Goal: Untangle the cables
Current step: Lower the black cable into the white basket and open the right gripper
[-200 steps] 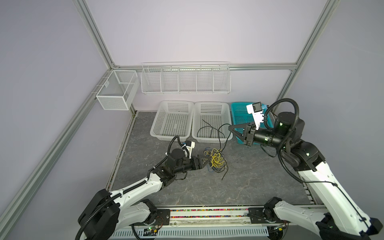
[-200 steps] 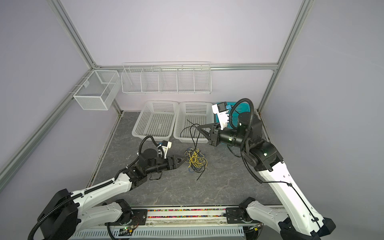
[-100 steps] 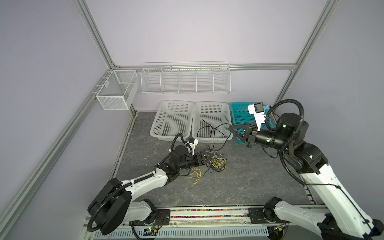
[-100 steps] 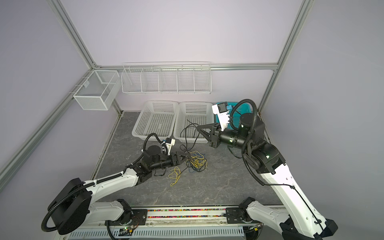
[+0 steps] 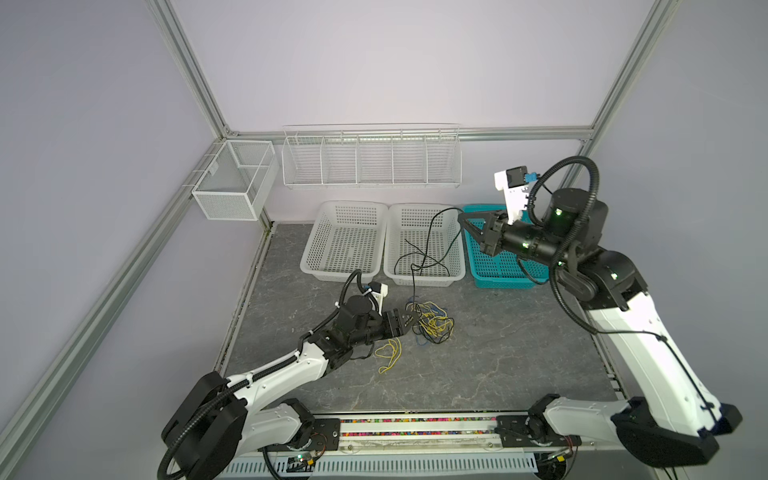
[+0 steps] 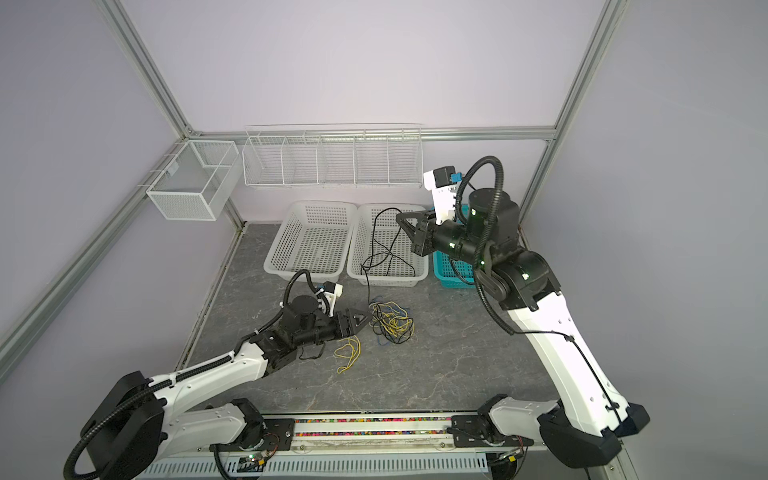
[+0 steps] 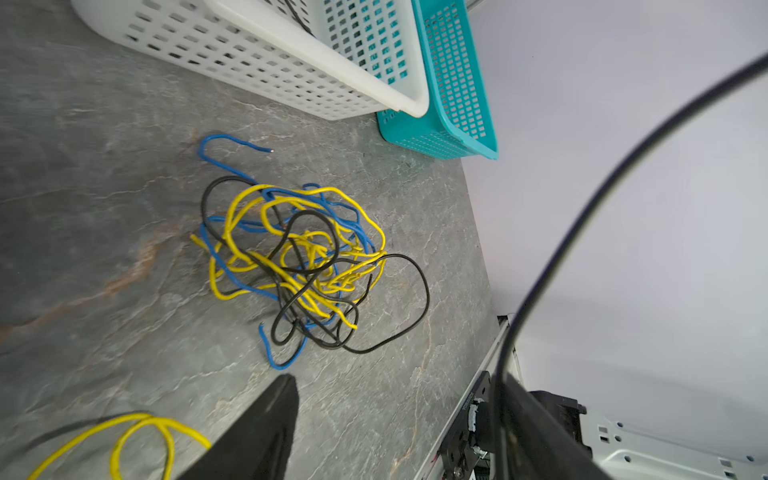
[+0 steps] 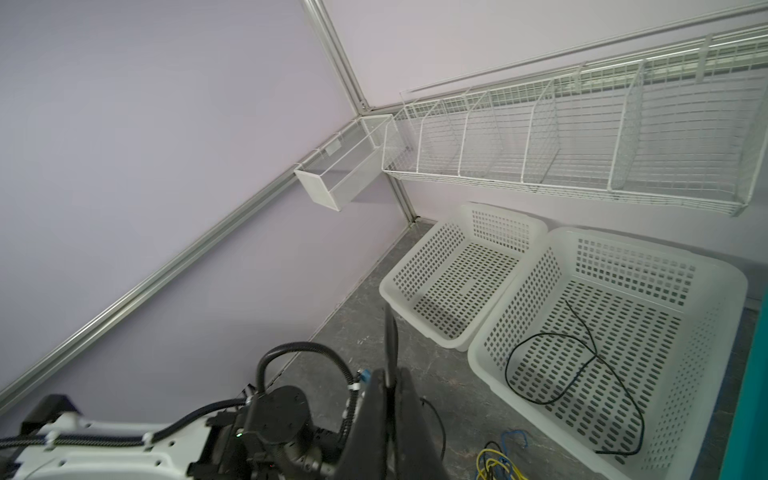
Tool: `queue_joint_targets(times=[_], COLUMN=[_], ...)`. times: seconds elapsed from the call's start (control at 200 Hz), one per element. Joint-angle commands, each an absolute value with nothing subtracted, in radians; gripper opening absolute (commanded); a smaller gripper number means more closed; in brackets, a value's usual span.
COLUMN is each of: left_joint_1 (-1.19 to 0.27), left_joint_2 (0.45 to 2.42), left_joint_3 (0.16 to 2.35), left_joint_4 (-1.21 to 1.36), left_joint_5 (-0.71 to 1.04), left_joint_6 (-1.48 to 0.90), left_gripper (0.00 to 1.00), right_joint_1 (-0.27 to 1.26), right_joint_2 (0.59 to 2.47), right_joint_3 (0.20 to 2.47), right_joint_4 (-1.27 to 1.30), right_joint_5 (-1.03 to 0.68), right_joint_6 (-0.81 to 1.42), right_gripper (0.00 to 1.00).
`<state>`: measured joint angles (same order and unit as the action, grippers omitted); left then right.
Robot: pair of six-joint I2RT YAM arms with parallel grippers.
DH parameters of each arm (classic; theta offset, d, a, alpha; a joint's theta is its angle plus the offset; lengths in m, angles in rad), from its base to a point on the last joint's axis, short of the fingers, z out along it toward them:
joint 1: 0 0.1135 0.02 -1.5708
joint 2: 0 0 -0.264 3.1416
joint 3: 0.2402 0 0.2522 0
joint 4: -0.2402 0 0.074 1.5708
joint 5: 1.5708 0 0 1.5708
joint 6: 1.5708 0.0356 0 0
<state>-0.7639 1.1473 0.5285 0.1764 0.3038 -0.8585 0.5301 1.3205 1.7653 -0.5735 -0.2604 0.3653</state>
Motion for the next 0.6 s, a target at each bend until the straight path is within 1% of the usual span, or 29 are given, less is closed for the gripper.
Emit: queue_joint_targets(times=[0.0, 0.14, 0.365, 0.51, 0.595], left_joint_1=[-0.759, -0.759, -0.759, -0.758, -0.758], left_joint_2=[1.073, 0.959, 0.783, 0.693, 0.665], left_joint_3=[0.49, 0.433, 0.337, 0.298, 0.288], left_joint_4=[0.064, -0.009, -0.116, -0.174, -0.199], left_joint_5=[0.21, 0.144, 0.074, 0.034, 0.026], left_joint_6=[-0.84, -0.865, -0.904, -0.916, -0.913], left_gripper=[0.75, 0.76, 0.76, 0.78, 0.79], right_joint_1=[0.496, 0.465, 0.433, 0.43, 0.428], right_joint_2=[1.398, 1.507, 1.637, 1.681, 1.689], right_joint_3=[1.825, 1.902, 1.917, 1.934, 1.947], right_joint_4=[-0.586, -0.582, -0.526, -0.516, -0.495], right_joint_5=[-0.195, -0.164, -0.152, -0.078, -0.082], right_joint_6=[0.343, 0.33, 0.33, 0.321, 0.319], right_gripper=[0.06, 0.06, 0.06, 0.06, 0.06])
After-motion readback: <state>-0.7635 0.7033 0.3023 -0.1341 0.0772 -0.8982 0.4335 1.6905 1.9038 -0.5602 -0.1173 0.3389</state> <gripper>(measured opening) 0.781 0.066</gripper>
